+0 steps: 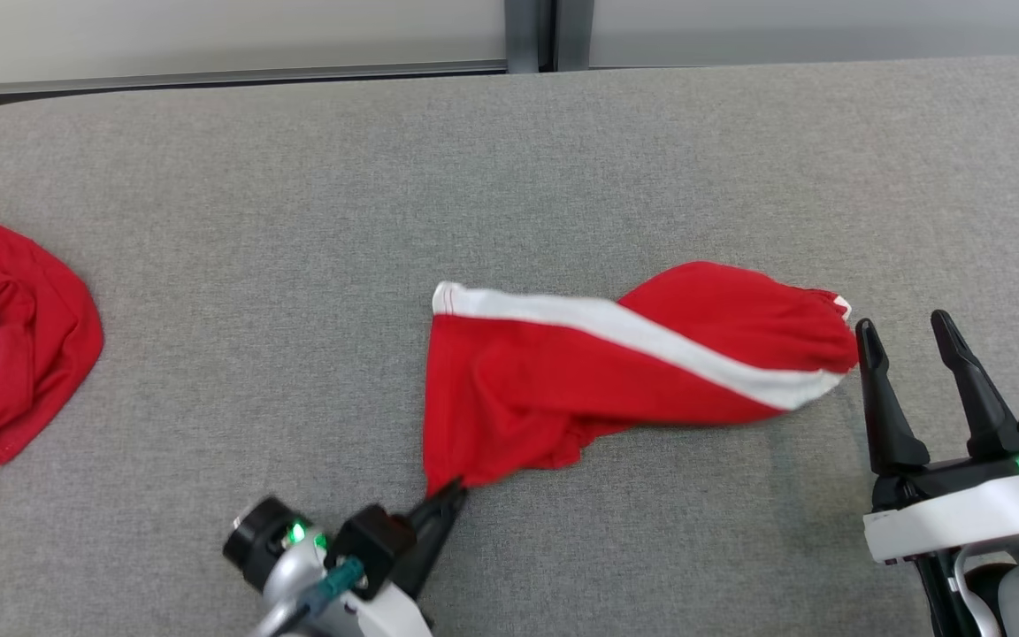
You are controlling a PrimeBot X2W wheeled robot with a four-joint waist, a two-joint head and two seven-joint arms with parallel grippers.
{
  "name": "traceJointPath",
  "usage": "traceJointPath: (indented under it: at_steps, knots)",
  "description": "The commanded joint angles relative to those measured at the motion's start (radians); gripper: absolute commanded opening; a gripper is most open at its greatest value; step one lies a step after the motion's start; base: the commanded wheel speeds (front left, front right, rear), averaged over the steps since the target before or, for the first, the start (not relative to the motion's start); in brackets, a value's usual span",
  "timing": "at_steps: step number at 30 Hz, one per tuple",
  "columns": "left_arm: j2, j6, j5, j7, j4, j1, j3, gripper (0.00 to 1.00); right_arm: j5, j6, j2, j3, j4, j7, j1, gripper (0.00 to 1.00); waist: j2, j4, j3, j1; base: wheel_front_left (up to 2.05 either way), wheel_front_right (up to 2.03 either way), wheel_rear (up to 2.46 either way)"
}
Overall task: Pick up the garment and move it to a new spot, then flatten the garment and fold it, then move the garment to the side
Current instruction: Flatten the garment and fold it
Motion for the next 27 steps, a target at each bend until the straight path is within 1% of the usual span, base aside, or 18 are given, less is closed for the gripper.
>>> traceJointPath:
  at_steps: [1, 5, 7, 8, 9, 11, 13, 18, 24, 27]
  knots:
    - [0.008, 0.008, -0.018, 0.014, -0.015, 0.032, -0.002, 0.00, -0.004, 0.000, -0.001, -0.008, -0.001, 0.000, 0.009, 1.00, -0.0001, 0.003, -0.002, 0.0000, 0.00, 0.00, 0.00]
    - [0.000, 0.020, -0.053, 0.041, -0.043, 0.103, -0.006, 0.00, -0.007, 0.000, 0.002, -0.016, 0.000, 0.003, 0.016, 1.00, -0.0001, 0.013, -0.004, 0.0000, 0.00, 0.00, 0.00]
    - [-0.018, 0.027, -0.077, 0.046, -0.046, 0.125, -0.005, 0.00, -0.010, 0.000, 0.001, -0.021, -0.002, 0.007, 0.021, 1.00, -0.0001, 0.016, -0.006, 0.0000, 0.00, 0.00, 0.00]
    - [-0.025, 0.032, -0.085, 0.037, -0.048, 0.130, 0.000, 0.32, -0.012, 0.000, 0.002, -0.024, -0.006, 0.009, 0.022, 1.00, -0.0001, 0.017, -0.007, 0.0000, 0.00, 0.00, 0.00]
    - [-0.036, 0.030, -0.103, 0.026, -0.051, 0.136, 0.003, 1.00, -0.014, 0.000, 0.002, -0.027, -0.009, 0.014, 0.023, 1.00, -0.0001, 0.018, -0.008, 0.0000, 0.00, 0.00, 0.00]
    - [-0.042, 0.032, -0.106, 0.012, -0.055, 0.139, 0.007, 1.00, -0.013, 0.000, 0.004, -0.029, -0.012, 0.016, 0.023, 1.00, -0.0001, 0.018, -0.010, 0.0000, 0.00, 0.00, 0.00]
    - [-0.061, 0.039, -0.133, -0.026, -0.063, 0.145, 0.025, 1.00, -0.018, 0.000, 0.004, -0.035, -0.019, 0.021, 0.024, 1.00, -0.0001, 0.018, -0.013, 0.0000, 0.00, 0.00, 0.00]
    - [-0.085, 0.066, -0.174, -0.119, -0.103, 0.119, 0.091, 1.00, -0.020, 0.000, 0.005, -0.042, -0.028, 0.032, 0.030, 1.00, -0.0001, 0.021, -0.028, 0.0000, 0.00, 0.00, 0.00]
    - [-0.058, 0.126, -0.180, -0.167, -0.135, 0.076, 0.204, 1.00, -0.026, 0.000, 0.008, -0.040, -0.035, 0.041, 0.046, 1.00, -0.0001, 0.023, -0.051, 0.0000, 0.00, 0.00, 0.00]
    - [-0.038, 0.144, -0.200, -0.178, -0.137, 0.056, 0.272, 1.00, -0.027, 0.000, 0.010, -0.037, -0.037, 0.044, 0.051, 1.00, -0.0001, 0.023, -0.062, 0.0000, 0.00, 0.00, 0.00]
